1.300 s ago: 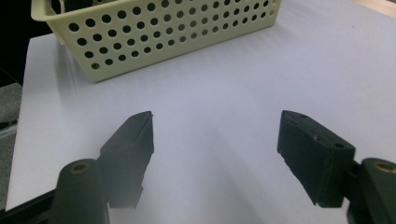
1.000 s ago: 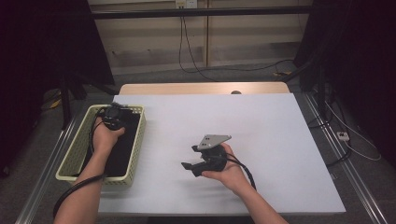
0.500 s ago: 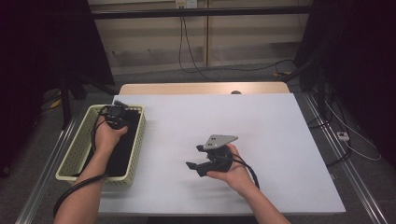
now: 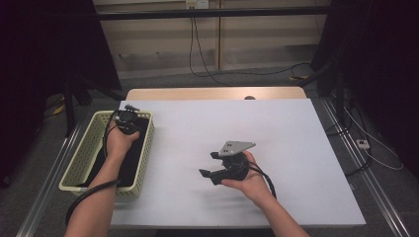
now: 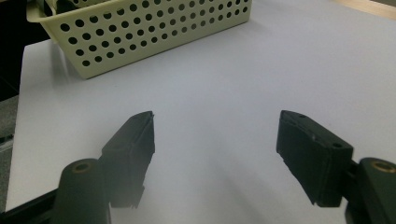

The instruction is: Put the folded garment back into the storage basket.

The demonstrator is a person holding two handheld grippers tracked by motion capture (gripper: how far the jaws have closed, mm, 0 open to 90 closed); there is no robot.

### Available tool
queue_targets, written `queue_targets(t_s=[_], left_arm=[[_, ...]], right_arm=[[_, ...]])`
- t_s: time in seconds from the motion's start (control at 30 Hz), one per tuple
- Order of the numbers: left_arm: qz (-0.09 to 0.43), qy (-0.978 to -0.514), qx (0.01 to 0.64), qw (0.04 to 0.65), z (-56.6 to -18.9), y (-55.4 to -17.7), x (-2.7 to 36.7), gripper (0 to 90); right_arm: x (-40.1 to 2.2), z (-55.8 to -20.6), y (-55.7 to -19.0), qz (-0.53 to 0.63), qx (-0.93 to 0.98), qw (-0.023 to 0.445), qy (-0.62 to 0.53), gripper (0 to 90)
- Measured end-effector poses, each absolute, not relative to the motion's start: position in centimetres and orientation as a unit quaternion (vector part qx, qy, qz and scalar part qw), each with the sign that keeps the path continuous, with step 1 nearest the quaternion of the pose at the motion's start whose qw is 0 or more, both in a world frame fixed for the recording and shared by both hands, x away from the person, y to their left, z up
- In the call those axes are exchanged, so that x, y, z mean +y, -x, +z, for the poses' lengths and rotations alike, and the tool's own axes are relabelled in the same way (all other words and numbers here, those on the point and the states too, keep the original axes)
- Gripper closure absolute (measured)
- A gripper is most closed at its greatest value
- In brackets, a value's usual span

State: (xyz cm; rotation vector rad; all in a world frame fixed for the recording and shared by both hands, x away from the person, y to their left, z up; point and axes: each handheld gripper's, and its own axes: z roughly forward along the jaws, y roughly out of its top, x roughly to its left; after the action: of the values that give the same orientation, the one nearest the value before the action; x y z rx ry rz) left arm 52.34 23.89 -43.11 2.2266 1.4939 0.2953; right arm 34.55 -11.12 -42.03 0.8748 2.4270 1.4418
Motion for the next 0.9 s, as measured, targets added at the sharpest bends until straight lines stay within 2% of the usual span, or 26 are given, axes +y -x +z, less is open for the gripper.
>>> queue_targets(t_s=[0.2, 0.27, 0.33, 0.43, 0.7, 0.83, 0.9], left_arm=[[0.093, -0.802, 0.545, 0.225, -42.7, -52.2, 24.1, 89.2], [0.091, -0.804, 0.545, 0.219, -42.2, -52.2, 24.4, 82.0], [0.086, -0.801, 0.55, 0.221, -41.6, -52.1, 24.7, 81.8], [0.088, -0.796, 0.554, 0.225, -40.6, -51.9, 25.1, 76.5], [0.081, -0.8, 0.545, 0.238, -38.1, -51.4, 25.6, 56.7], [0.087, -0.803, 0.534, 0.251, -36.9, -51.2, 25.6, 48.5], [0.084, -0.806, 0.529, 0.254, -36.3, -51.0, 25.6, 47.7]], right_arm=[[-11.4, -42.1, -34.8, 0.483, 0.817, 0.098, -0.299, 28.0], [-11.5, -42.1, -34.8, 0.482, 0.817, 0.098, -0.301, 28.0], [-11.7, -42.0, -34.8, 0.483, 0.816, 0.101, -0.3, 28.0], [-11.9, -42.0, -34.8, 0.484, 0.815, 0.102, -0.301, 28.0], [-12.1, -41.8, -34.7, 0.484, 0.815, 0.105, -0.301, 28.0], [-12.3, -41.7, -34.7, 0.484, 0.814, 0.107, -0.303, 28.0], [-12.3, -41.7, -34.7, 0.484, 0.814, 0.107, -0.303, 28.0]])
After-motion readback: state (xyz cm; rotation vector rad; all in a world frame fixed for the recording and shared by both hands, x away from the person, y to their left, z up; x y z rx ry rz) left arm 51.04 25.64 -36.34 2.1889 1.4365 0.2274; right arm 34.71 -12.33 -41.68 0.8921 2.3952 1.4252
